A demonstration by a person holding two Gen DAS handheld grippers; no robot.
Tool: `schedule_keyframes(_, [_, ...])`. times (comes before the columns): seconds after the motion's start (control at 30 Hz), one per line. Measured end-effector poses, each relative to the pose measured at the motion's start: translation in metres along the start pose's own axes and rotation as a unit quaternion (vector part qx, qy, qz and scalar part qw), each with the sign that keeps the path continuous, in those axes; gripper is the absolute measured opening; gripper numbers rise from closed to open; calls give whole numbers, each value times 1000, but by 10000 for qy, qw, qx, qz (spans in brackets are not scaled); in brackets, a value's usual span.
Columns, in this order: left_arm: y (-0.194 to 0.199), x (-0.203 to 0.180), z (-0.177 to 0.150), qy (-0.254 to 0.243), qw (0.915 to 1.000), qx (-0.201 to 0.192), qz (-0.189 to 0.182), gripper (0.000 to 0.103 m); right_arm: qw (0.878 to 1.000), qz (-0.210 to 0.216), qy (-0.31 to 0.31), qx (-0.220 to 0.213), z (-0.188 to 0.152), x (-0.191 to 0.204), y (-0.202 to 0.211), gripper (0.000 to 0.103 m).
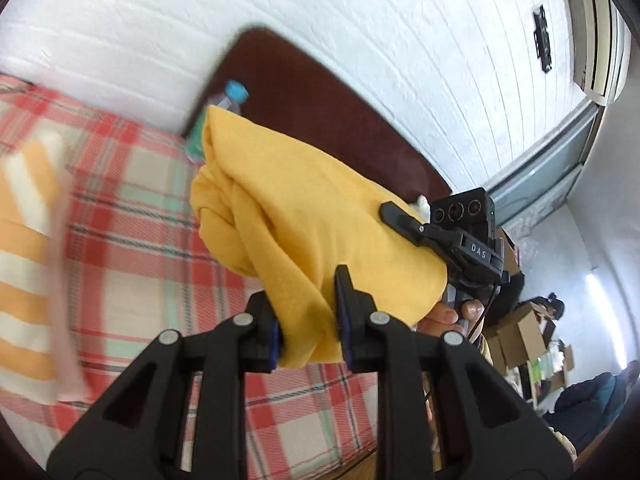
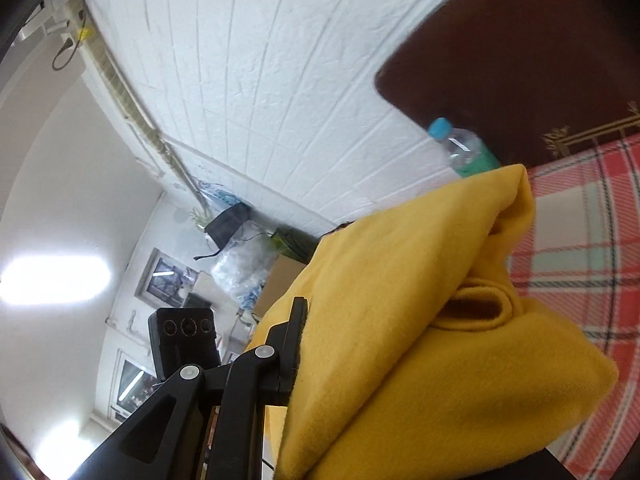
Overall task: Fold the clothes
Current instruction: 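Lift the yellow bundle with both grippers and place it on the towel stack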
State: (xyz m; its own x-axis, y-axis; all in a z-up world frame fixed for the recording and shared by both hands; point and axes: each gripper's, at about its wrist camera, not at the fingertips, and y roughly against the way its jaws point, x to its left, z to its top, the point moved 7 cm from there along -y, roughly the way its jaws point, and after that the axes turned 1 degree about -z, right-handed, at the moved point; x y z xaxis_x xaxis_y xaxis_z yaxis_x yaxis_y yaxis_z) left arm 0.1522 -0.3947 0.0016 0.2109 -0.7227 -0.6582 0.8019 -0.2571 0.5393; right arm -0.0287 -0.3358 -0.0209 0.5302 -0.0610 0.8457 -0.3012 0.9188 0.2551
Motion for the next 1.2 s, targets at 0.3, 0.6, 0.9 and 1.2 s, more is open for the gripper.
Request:
schedule_keyframes(0.3, [93,98,28,300,9949,-547,796,24,9978,530,79,379,10,61,-150,15])
schedule_keyframes(0.6, [167,199,34,744,9839,-938,1329,24,9944,482,-33,941,-35,60,-266,16])
schedule_keyframes(0.9, [157,263,-28,1289,9821,-695,1188,24,9836,-114,-190,1793,-111,10,-301,33])
schedule_keyframes(1.2, [178,252,-20,1179,9799,-1105,1166,24,9833,543,-516,1660,-114,41,-299,23])
